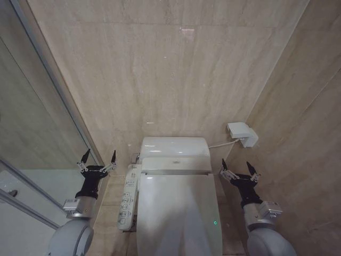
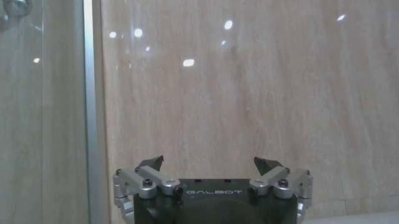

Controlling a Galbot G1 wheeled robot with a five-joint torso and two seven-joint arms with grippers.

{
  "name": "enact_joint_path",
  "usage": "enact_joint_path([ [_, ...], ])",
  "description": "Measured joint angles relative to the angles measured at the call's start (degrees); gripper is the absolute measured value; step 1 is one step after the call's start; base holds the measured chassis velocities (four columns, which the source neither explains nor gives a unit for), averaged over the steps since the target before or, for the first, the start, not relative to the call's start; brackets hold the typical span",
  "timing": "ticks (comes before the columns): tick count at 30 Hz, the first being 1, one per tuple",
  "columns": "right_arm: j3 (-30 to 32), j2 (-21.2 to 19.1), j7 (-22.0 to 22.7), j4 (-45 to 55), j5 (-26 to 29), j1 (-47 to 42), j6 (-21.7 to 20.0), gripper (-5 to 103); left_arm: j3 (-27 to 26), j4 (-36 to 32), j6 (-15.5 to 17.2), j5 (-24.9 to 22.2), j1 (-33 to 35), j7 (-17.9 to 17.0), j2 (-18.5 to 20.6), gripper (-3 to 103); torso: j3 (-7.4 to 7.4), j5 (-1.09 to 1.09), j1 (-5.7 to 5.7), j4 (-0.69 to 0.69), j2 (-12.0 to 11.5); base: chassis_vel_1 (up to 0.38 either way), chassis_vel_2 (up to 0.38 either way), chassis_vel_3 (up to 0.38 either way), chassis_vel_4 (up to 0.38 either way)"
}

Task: Open the toilet lid, clean the toilet bowl with a toilet brush, close the toilet lid, and flush.

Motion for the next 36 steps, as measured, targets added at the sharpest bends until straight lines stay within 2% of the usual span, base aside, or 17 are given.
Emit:
enact_joint_path([
  [1, 0.0, 0.0, 0.0, 0.0, 0.0, -0.01, 0.0, 100, -0.33, 1.8, -1.59, -0.4, -0.29, 0.22, 0.57, 100, 0.0, 0.0, 0.0, 0.0, 0.0, 0.0, 0.0, 0.0, 0.0],
  [4, 0.0, 0.0, 0.0, 0.0, 0.0, -0.01, 0.0, 100, -1.05, 4.99, -2.43, -2.18, -0.75, -1.18, 1.61, 96, 0.0, 0.0, 0.0, 0.02, 0.0, 0.0, 0.0, 0.0, 0.0],
  [10, 0.0, 0.0, 0.0, 0.0, 0.0, 0.0, 0.0, 100, -1.56, 7.46, -2.01, -4.02, -1.25, -2.39, 2.27, 96, 0.0, 0.0, 0.0, 0.02, 0.0, 0.0, 0.0, 0.0, 0.0],
  [11, 0.0, 0.0, 0.0, 0.0, 0.0, 0.0, 0.0, 100, -1.51, 7.89, -1.84, -4.29, -1.48, -2.44, 2.4, 99, 0.0, 0.01, 0.0, 0.02, 0.0, 0.0, 0.0, 0.0, 0.0],
  [18, 0.0, 0.0, 0.0, 0.0, 0.0, 0.0, 0.0, 100, 0.3, 12.07, -1.05, -5.53, -4.33, -1.83, 3.84, 99, 0.0, 0.01, 0.0, 0.02, 0.0, 0.0, 0.0, 0.0, 0.0],
  [22, 0.0, 0.0, -0.01, 0.0, 0.0, -0.01, 0.0, 100, 3.22, 20.25, -2.22, -6.76, -10.86, -0.34, 5.35, 100, 0.01, -0.01, 0.0, 0.0, 0.0, 0.0, 0.0, 0.0, 0.0],
  [24, 0.0, 0.0, 0.0, 0.0, 0.0, -0.01, 0.0, 100, 3.8, 22.24, -2.8, -6.99, -12.69, -0.07, 5.72, 100, 0.01, 0.0, 0.0, 0.0, 0.0, 0.0, 0.0, 0.0, 0.0],
  [25, 0.0, 0.0, 0.0, 0.0, 0.0, 0.0, 0.0, 100, 4.37, 24.41, -3.36, -7.32, -14.78, 0.34, 6.23, 95, 0.01, 0.01, 0.0, -0.01, 0.0, 0.0, 0.0, 0.0, 0.0],
  [26, 0.0, 0.0, 0.0, 0.0, 0.0, 0.0, 0.0, 100, 4.73, 25.88, -3.76, -7.61, -16.28, 0.7, 6.62, 95, 0.01, 0.0, 0.0, 0.0, 0.0, 0.0, 0.0, 0.0, 0.0],
  [32, 0.0, 0.0, 0.0, 0.0, 0.0, 0.0, 0.0, 100, 8.01, 31.23, -4.37, -8.54, -23.63, 2.14, 8.22, 95, 0.01, 0.02, 0.0, 0.0, 0.0, 0.0, 0.0, 0.0, 0.0],
  [33, 0.0, 0.0, 0.0, 0.0, 0.0, 0.0, 0.0, 100, 9.0, 32.32, -4.39, -8.55, -24.85, 2.36, 8.35, 99, 0.01, 0.02, 0.0, 0.0, 0.0, 0.0, 0.0, 0.0, 0.0],
  [36, 0.0, 0.0, 0.0, 0.0, 0.0, 0.0, 0.0, 100, 11.16, 35.29, -4.99, -8.56, -27.31, 2.93, 8.46, 99, 0.01, 0.02, 0.0, 0.01, 0.0, 0.0, 0.0, 0.0, 0.0],
])
